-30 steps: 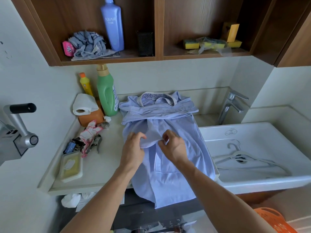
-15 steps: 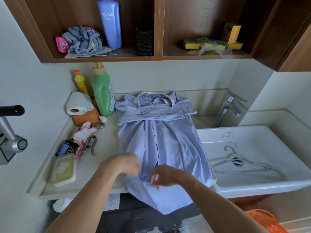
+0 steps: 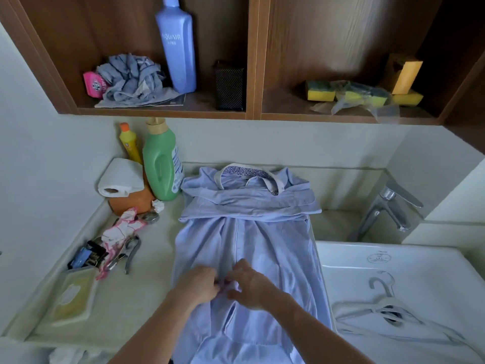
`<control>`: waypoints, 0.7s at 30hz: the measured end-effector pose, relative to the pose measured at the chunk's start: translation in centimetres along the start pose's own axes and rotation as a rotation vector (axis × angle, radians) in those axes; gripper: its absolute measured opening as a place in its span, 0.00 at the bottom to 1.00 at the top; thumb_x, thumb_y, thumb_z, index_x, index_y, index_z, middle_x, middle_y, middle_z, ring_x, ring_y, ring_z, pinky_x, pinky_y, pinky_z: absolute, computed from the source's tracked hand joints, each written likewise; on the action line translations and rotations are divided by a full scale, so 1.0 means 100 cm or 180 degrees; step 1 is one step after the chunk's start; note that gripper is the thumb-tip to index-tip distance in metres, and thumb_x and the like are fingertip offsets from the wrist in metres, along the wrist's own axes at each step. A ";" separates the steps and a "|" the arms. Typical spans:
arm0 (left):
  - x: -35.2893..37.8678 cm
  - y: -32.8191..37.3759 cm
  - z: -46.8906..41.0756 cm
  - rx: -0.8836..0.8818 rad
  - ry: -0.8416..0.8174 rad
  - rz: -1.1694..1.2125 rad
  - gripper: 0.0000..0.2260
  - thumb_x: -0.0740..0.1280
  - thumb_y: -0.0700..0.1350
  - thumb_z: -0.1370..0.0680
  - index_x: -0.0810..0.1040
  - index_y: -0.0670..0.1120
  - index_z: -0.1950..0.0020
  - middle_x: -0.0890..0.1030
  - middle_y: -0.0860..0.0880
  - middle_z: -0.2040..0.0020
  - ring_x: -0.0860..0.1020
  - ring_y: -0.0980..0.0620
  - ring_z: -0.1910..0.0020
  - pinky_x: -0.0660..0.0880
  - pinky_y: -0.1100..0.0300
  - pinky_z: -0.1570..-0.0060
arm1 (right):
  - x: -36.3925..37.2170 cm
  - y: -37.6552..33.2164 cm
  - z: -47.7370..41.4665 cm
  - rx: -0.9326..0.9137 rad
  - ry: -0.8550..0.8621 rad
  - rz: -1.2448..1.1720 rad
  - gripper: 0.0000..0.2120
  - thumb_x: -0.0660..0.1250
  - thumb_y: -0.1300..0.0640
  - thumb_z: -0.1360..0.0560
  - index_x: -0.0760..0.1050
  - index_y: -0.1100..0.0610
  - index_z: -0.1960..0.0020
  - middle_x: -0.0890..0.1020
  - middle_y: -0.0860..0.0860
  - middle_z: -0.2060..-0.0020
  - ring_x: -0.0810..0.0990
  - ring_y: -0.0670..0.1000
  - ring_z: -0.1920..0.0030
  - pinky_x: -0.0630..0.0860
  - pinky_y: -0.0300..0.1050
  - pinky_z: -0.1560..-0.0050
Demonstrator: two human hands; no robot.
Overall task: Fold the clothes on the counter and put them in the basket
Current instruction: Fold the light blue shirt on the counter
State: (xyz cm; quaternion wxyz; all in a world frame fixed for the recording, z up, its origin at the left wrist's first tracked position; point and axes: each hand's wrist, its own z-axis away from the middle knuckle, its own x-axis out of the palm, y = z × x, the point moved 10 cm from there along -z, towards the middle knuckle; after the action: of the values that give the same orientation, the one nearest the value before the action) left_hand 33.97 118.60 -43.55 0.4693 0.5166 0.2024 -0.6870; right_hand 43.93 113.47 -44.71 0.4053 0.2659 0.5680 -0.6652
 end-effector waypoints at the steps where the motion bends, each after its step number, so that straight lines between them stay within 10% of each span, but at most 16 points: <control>1: -0.015 0.003 -0.007 0.0024 0.0263 0.0033 0.07 0.64 0.51 0.22 0.78 0.49 0.51 0.77 0.48 0.51 0.78 0.44 0.47 0.73 0.53 0.52 | -0.002 0.003 -0.006 -0.0051 -0.0031 -0.0073 0.14 0.66 0.49 0.23 0.75 0.46 0.39 0.68 0.51 0.39 0.78 0.56 0.47 0.75 0.47 0.43; 4: -0.035 0.011 -0.026 0.0300 0.0756 0.0209 0.14 0.66 0.51 0.23 0.74 0.51 0.38 0.70 0.50 0.40 0.73 0.47 0.40 0.73 0.50 0.44 | -0.026 0.016 -0.025 -0.0062 0.0327 -0.0256 0.14 0.64 0.48 0.21 0.74 0.47 0.36 0.69 0.48 0.39 0.80 0.53 0.52 0.72 0.42 0.49; 7: -0.005 0.002 -0.047 0.0222 -0.0004 0.0010 0.20 0.67 0.52 0.23 0.70 0.51 0.32 0.66 0.49 0.35 0.73 0.45 0.37 0.72 0.50 0.39 | -0.031 0.033 -0.044 -0.0016 0.0004 -0.0313 0.15 0.66 0.48 0.22 0.74 0.46 0.35 0.70 0.49 0.40 0.79 0.50 0.53 0.75 0.44 0.44; 13: -0.052 -0.016 -0.099 0.0149 0.0142 0.0946 0.06 0.67 0.49 0.23 0.79 0.51 0.59 0.79 0.53 0.62 0.79 0.54 0.59 0.74 0.61 0.59 | -0.091 0.083 -0.082 0.0392 0.0464 -0.1462 0.06 0.69 0.52 0.26 0.80 0.41 0.55 0.82 0.48 0.58 0.79 0.48 0.62 0.77 0.46 0.54; 17: -0.116 -0.044 -0.136 0.0010 0.0879 0.1499 0.10 0.71 0.43 0.24 0.78 0.58 0.61 0.84 0.53 0.59 0.81 0.54 0.57 0.75 0.60 0.55 | -0.173 0.125 -0.106 0.0870 0.1432 -0.0903 0.07 0.67 0.56 0.23 0.83 0.51 0.49 0.84 0.52 0.52 0.82 0.51 0.53 0.76 0.43 0.50; 21: -0.159 -0.065 -0.194 -0.0156 0.1060 0.1530 0.11 0.72 0.43 0.23 0.79 0.46 0.41 0.81 0.48 0.47 0.79 0.48 0.49 0.72 0.61 0.54 | -0.220 0.161 -0.129 0.1500 0.1623 -0.0373 0.16 0.63 0.53 0.21 0.71 0.51 0.33 0.72 0.54 0.36 0.78 0.59 0.41 0.75 0.53 0.44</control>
State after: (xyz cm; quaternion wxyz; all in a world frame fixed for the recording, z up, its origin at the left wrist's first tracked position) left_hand 38.96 143.43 -38.08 0.5913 0.6438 0.1651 -0.4568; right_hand 67.77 130.74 -38.29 0.1391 0.4767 0.4961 -0.7123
